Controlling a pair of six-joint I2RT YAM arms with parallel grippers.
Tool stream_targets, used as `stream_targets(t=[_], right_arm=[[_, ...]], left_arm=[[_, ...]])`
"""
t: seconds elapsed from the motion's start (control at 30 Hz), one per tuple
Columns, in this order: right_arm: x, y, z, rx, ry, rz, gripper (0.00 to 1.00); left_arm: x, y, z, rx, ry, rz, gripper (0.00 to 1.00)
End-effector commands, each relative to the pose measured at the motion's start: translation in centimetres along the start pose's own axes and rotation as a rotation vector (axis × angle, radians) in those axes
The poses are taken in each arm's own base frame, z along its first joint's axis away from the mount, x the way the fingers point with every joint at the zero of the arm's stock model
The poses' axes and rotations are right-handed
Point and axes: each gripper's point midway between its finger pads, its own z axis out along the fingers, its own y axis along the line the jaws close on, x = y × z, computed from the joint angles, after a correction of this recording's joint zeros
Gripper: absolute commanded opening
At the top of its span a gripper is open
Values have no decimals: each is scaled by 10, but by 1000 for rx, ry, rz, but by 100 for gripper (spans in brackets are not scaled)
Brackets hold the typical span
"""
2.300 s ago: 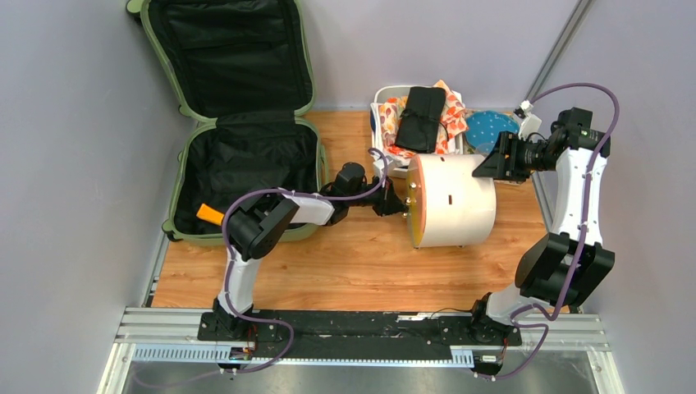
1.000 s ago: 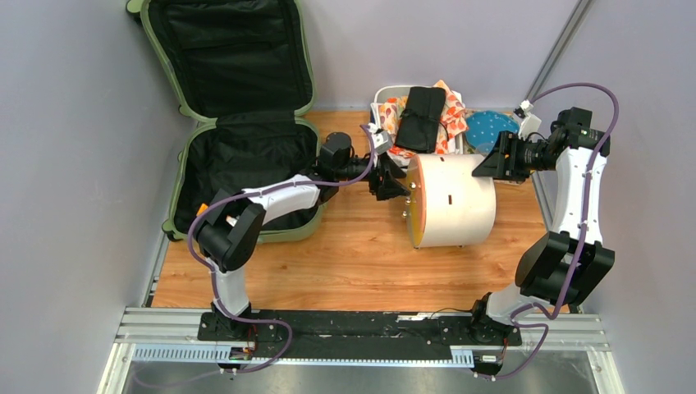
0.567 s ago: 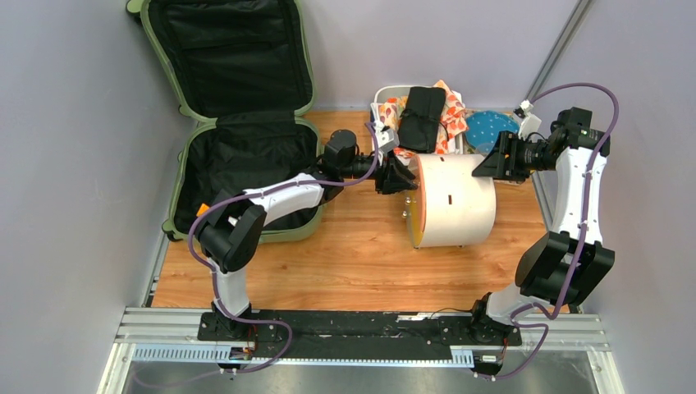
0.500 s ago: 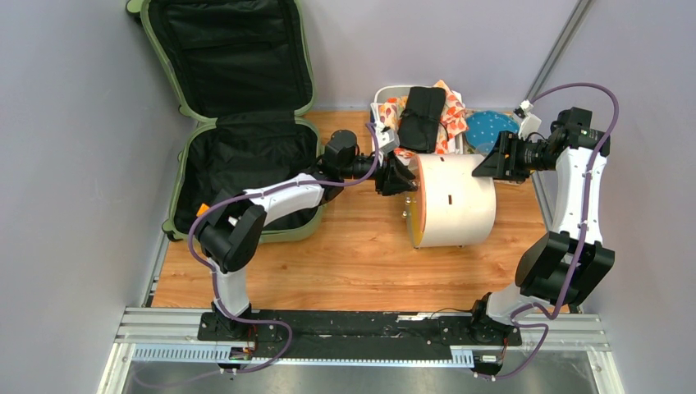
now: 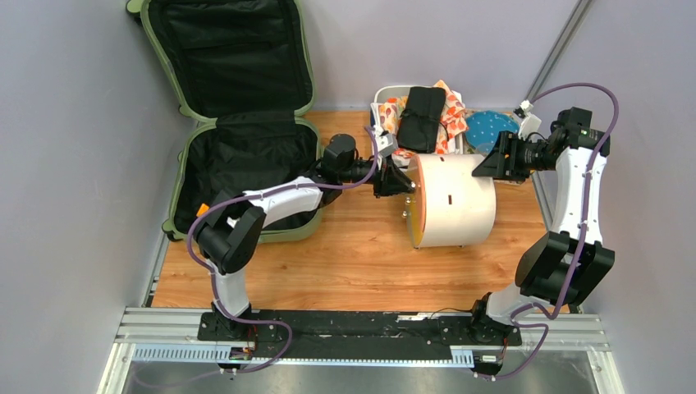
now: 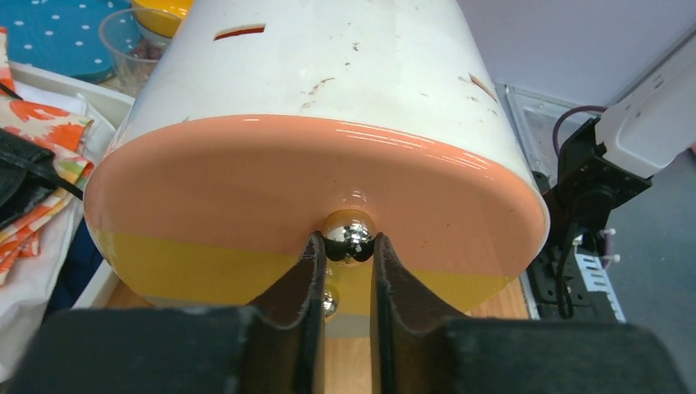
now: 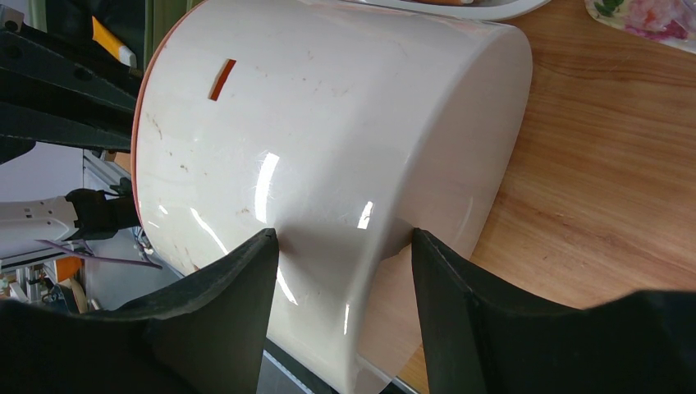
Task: Open, take out, and arrange the luggage
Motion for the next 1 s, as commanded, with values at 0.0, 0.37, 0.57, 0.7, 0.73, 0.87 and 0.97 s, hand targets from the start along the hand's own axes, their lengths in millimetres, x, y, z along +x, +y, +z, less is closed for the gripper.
stream_targets(t=[0.0, 0.37, 0.57, 0.7, 0.73, 0.87, 0.97], right_arm=[[38, -19, 13, 63, 170, 58, 61], [37, -20, 12, 66, 171, 46, 61], [40, -20, 12, 65, 177, 48, 61], [39, -20, 12, 65, 176, 47, 61], [39, -20, 11, 66, 173, 45, 61], [39, -19, 11, 66, 172, 44, 61], [40, -19, 10, 68, 171, 42, 61]], left_arm=[[-35, -20, -9, 17, -68, 75, 12], [5, -26, -65, -57, 28, 57, 0], [10, -23, -78, -87, 44, 54, 0], [2, -17, -74, -101, 21, 40, 1], [1, -12, -72, -114, 19, 34, 2], [-8, -4, -70, -136, 9, 55, 8], [-13, 1, -72, -149, 8, 61, 10]])
